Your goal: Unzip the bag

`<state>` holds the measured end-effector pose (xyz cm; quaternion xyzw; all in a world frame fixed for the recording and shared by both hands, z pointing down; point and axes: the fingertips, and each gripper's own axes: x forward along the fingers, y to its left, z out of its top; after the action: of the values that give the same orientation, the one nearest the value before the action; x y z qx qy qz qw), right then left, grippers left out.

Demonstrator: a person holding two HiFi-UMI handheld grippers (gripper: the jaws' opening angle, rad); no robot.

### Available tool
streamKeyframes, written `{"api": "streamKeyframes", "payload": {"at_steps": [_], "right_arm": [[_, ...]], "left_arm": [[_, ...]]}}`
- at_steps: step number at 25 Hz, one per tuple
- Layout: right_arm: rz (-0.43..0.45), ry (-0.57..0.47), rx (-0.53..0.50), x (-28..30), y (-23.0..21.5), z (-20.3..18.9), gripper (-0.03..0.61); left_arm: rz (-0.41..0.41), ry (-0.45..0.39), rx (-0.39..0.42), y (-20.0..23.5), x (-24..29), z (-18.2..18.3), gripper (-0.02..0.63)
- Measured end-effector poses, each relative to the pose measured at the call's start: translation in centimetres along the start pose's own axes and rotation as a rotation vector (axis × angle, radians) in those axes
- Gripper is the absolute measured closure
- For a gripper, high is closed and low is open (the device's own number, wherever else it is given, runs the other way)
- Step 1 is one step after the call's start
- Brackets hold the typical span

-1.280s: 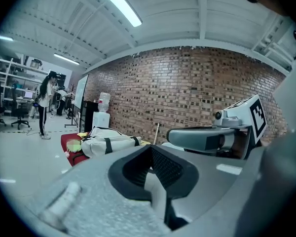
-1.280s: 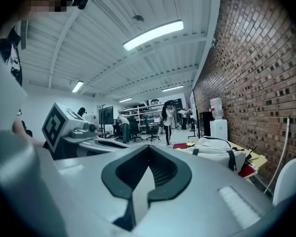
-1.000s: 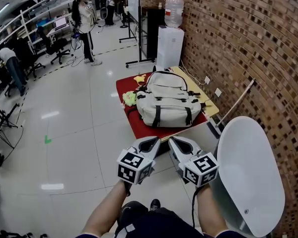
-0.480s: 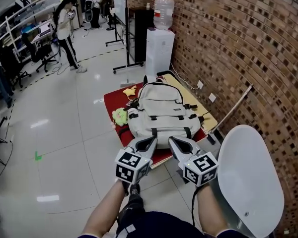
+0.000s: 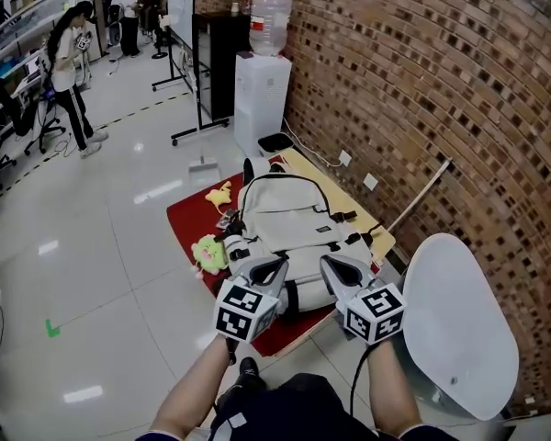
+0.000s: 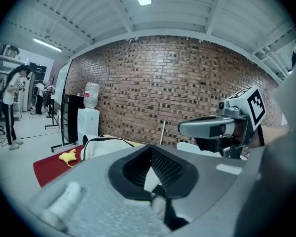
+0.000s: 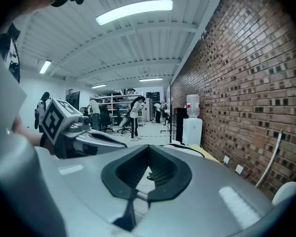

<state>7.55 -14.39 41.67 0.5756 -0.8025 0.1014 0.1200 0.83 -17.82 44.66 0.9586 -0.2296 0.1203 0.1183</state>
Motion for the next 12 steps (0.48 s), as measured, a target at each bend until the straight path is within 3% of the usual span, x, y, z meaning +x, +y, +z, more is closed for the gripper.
{"api": "streamKeyframes", "payload": {"at_steps": [8,12], "right_arm": [[-0.068,0.011,0.014,2.6,-5.9,0.7,0.572],[-0.053,0.003,0.015,4.2,-10.1,1.2,0.571]], "left_arm": [[-0.003,0.026,0.001,3.6,4.3,0.8,0.611],[0.031,0.054,0.010,5.0,7.6,1.5,0.611]]}}
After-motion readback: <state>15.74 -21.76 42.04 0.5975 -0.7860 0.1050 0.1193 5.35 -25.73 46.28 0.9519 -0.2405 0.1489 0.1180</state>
